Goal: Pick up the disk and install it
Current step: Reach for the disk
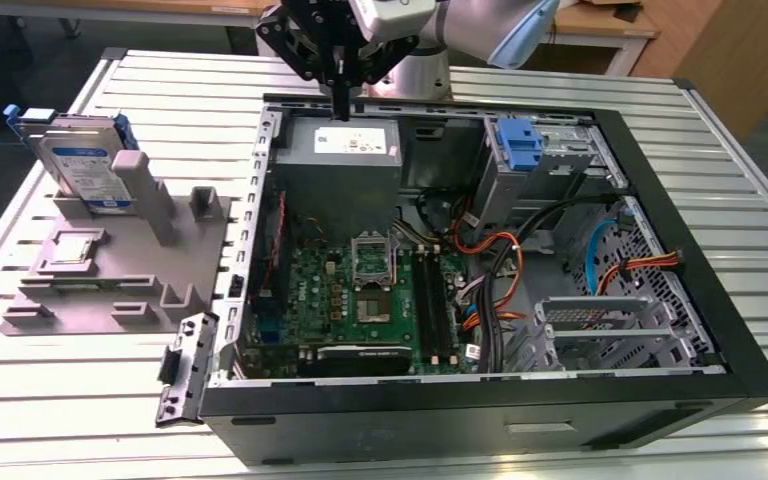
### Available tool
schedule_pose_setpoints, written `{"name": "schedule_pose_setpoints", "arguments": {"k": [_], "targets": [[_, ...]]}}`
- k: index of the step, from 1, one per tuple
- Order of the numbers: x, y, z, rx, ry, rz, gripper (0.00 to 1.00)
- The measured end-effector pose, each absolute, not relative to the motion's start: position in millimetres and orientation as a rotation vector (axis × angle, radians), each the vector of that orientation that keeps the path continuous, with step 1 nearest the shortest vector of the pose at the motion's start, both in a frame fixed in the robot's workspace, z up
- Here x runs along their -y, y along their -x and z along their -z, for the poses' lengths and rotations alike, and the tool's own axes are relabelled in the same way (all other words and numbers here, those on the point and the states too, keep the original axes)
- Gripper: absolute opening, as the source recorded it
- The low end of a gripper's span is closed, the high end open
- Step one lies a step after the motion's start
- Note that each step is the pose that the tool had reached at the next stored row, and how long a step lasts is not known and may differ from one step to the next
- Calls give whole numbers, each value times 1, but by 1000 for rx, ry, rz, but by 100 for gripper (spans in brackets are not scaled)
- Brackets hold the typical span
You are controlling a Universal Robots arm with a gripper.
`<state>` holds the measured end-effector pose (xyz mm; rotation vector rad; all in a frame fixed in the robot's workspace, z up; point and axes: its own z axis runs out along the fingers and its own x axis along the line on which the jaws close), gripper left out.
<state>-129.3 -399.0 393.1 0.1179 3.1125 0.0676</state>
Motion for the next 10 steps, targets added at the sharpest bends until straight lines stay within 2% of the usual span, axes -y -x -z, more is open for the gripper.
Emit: {"name": "schedule_pose_setpoints", "arguments": {"k": [10], "targets": [[399, 133, -392, -3113, -118, -68, 10]]}}
